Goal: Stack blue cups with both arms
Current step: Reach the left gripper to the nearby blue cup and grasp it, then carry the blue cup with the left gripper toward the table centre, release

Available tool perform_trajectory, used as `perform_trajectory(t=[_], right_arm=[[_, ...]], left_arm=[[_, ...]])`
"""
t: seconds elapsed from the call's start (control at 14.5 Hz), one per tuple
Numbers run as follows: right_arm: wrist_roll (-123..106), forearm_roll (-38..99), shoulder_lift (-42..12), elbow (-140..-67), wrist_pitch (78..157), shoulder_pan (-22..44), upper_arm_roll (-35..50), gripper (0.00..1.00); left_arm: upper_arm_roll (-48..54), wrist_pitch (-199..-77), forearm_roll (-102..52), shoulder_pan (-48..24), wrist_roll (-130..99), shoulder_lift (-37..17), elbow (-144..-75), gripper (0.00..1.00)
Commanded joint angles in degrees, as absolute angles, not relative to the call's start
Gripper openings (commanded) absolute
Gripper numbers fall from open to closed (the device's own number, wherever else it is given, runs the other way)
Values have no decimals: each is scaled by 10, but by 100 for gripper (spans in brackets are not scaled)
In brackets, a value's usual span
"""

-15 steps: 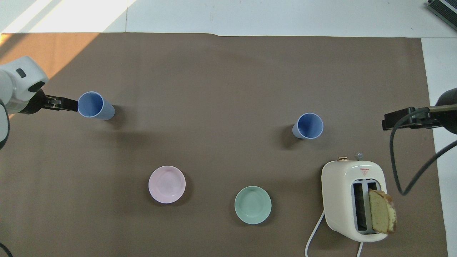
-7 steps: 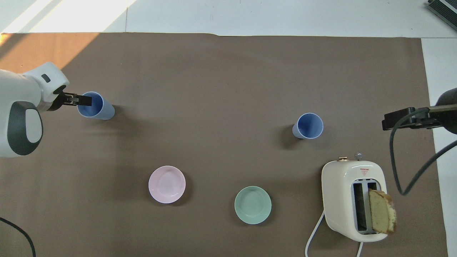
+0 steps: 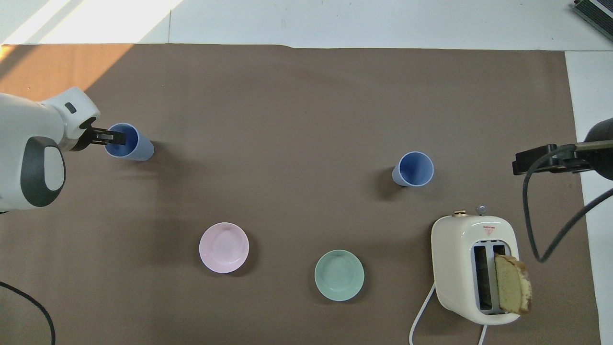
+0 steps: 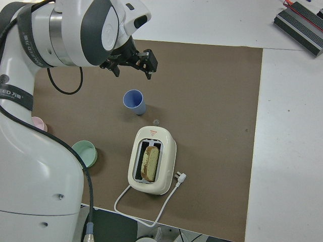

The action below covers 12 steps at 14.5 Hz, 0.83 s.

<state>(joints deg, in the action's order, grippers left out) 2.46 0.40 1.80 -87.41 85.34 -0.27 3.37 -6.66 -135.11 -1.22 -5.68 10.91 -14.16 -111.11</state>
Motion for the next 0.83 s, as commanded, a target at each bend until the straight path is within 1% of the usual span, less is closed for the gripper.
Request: perform_trajectory(t=[0.0,0.28,0.41,0.76], right_arm=[[10,8,25,-882,850,-5,32,100],[10,8,25,-882,850,-5,32,100],[10,8,26,-882,850,-5,33,100],[10,8,25,-882,850,-5,32,100]], left_arm=[[-70,-1337,-18,-67,118,-131,-1110,0],[-70,-1325,-18,-89,111,-134,-1072,0],[-70,-1312,-18,-118,77,-135,-1057,0],[-69,-1324,-18,-243,-102,-134,-1063,0]])
